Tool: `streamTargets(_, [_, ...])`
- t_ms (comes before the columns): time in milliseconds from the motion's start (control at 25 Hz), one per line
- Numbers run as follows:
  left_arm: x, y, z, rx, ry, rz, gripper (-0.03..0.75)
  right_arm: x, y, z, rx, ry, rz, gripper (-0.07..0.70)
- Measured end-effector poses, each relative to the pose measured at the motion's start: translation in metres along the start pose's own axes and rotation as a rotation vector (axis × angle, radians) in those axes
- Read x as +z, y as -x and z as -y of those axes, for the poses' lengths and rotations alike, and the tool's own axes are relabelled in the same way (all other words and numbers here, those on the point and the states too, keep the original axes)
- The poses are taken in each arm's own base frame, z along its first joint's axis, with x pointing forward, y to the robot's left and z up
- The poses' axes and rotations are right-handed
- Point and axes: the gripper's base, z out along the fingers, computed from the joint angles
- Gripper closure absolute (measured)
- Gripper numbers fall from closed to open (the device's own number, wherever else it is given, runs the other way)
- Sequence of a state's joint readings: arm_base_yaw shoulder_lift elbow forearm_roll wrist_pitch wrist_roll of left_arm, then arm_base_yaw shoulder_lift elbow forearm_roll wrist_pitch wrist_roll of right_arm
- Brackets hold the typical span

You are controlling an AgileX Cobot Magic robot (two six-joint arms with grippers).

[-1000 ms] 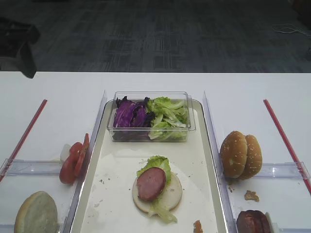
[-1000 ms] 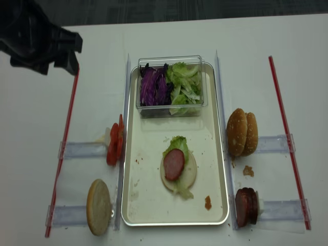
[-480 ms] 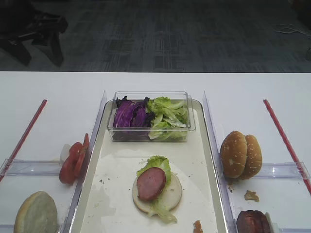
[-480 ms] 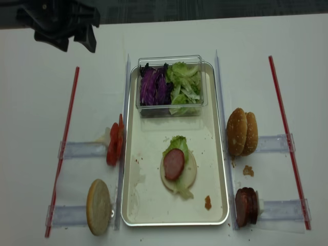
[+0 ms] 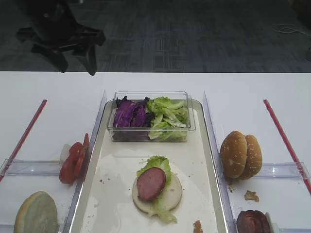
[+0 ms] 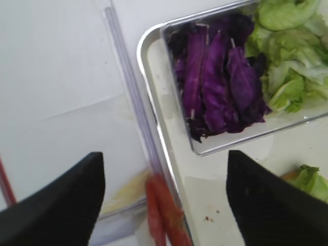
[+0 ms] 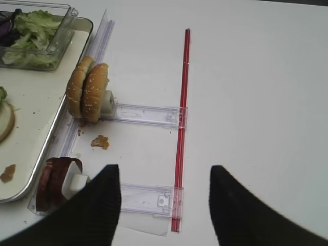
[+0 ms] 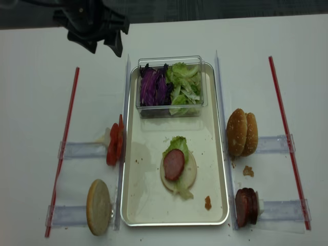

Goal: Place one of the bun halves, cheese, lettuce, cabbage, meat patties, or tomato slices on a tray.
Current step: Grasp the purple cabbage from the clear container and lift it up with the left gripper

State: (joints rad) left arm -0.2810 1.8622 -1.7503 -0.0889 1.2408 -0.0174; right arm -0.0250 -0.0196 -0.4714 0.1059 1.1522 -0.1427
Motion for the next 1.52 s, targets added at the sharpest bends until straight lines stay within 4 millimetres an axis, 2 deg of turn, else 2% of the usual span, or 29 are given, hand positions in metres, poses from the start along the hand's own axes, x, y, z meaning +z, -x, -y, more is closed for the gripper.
streamTargets(240, [0.034,0.023,0.040,0.071,-0.029,-0.015,0.242,0.000,0.000,0.000,0.000,0.000,0.000,0.220])
streamTargets(520, [0.076,0.037,0.066,0.113,-0.045,-0.055,0.242,0.000,0.000,0.000,0.000,0.000,0.000,0.220])
streamTargets(720, [0.108,0.036,0.067,0.105,-0.054,-0.113,0.242,0.000,0.000,0.000,0.000,0.000,0.000,0.220])
streamTargets(960, [0.132,0.034,0.065,0.112,-0.048,-0.161,0.242,0.000,0.000,0.000,0.000,0.000,0.000,0.219])
streamTargets(1360, [0.152,0.037,0.064,0.124,-0.032,-0.176,0.242,0.000,0.000,0.000,0.000,0.000,0.000,0.219])
streamTargets(1520, [0.154,0.037,0.063,0.127,-0.025,-0.178,0.256,0.000,0.000,0.000,0.000,0.000,0.000,0.219])
